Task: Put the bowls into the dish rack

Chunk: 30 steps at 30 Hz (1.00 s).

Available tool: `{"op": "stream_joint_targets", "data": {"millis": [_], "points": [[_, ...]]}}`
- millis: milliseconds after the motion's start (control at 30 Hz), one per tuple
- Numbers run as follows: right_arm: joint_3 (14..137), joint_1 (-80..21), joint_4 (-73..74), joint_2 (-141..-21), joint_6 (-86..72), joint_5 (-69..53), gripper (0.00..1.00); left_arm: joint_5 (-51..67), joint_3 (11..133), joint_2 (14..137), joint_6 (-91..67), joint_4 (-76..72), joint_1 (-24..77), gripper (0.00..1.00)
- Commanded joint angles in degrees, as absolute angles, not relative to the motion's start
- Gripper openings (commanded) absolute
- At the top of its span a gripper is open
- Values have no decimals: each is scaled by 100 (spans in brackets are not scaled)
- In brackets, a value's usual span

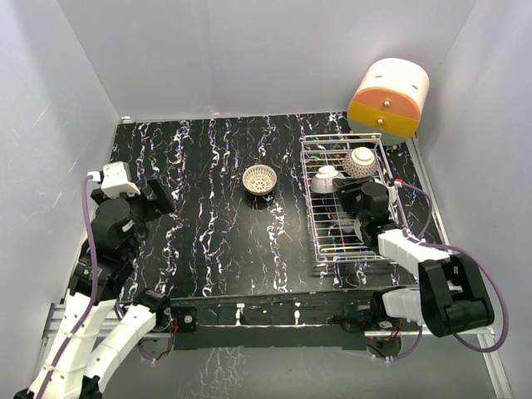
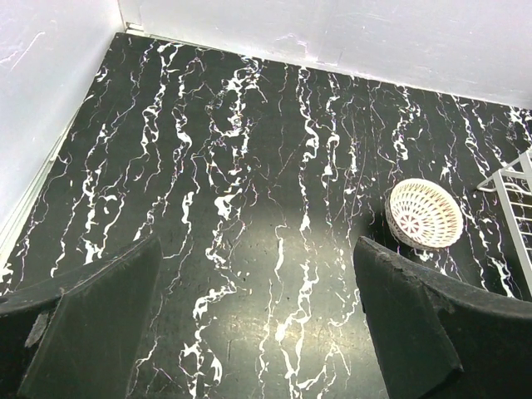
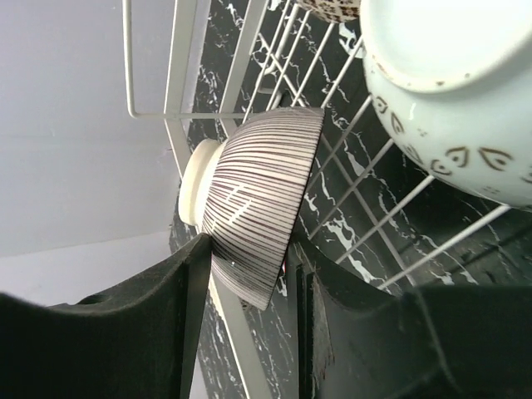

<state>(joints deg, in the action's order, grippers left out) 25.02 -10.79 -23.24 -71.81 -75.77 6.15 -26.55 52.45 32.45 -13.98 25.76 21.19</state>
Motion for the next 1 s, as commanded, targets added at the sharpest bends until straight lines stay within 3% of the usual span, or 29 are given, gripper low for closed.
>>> {"op": "stream_joint_targets", "data": {"millis": [0, 167, 333, 633, 767, 967], "points": [[2531, -1037, -1788, -6856, -7258, 989, 42, -2593, 5190, 3182, -1433, 2487, 2145, 97], [2569, -1037, -1511, -6770, -7172, 963, 43, -2584, 5191, 3117, -1433, 2496, 2145, 97], [2647, -1037, -1221, -6753, -7022, 867, 70, -2607, 5130, 3075, -1432, 2490, 2145, 97], [2849, -1036, -893, -6707, -6900, 626, 73, -2593, 5101, 3026, -1418, 2475, 2145, 97], [3162, -1035, -533, -6676, -6707, 607, 85, -2595, 5109, 3014, -1411, 2451, 2149, 97], [3486, -1037, -57, -6651, -6468, 651, 87, -2586, 5089, 2990, -1397, 2421, 2145, 97]]}}
